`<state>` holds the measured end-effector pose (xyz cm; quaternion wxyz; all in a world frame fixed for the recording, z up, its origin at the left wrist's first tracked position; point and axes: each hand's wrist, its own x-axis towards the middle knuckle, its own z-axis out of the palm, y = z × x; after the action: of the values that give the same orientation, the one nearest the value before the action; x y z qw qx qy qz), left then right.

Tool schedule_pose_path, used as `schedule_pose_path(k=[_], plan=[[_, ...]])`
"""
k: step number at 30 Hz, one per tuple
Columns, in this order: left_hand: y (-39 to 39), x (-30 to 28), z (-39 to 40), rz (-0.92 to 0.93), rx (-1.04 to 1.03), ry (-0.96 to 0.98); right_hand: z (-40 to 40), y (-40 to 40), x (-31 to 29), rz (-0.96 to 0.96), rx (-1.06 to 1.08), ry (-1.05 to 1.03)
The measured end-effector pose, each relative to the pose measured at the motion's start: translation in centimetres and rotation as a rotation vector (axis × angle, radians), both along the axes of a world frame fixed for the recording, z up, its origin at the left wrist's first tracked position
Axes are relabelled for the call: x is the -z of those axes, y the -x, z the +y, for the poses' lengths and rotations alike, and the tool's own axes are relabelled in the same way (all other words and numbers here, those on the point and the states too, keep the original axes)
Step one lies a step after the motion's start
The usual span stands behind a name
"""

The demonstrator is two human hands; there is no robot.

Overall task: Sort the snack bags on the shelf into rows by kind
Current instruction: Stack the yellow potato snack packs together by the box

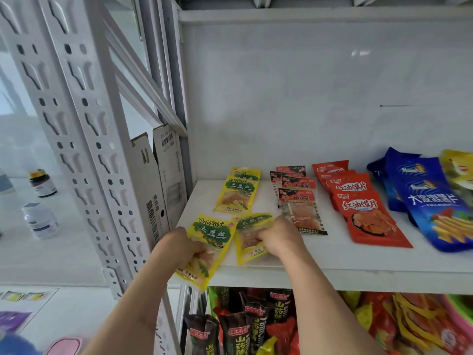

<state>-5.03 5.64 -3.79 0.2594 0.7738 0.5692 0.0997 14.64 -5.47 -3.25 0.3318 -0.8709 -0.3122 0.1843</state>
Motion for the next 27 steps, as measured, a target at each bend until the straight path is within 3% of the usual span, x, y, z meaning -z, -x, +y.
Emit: schedule_pose_path(k=[6,16,20,27], plan=[[0.8,0.6,0.0,-0.191,-0.055,0.0,-1.3,1.3,-1.1,0.009,-0.024,-0.184],[1.1,0.6,-0.3,-0.828,-0.202,0.165,2.1,1.6,0.3,0.067,0.047,-0.459],[0.6,0.3,0.1,-0.888,-0.237,0.24,5.3,2.2,1.1,0.056,0.033,-0.385],[-0.3,0.1,0.5,-0.737,-0.159,0.164,8.8,3.1,1.7,-0.065,0.143,-0.194]])
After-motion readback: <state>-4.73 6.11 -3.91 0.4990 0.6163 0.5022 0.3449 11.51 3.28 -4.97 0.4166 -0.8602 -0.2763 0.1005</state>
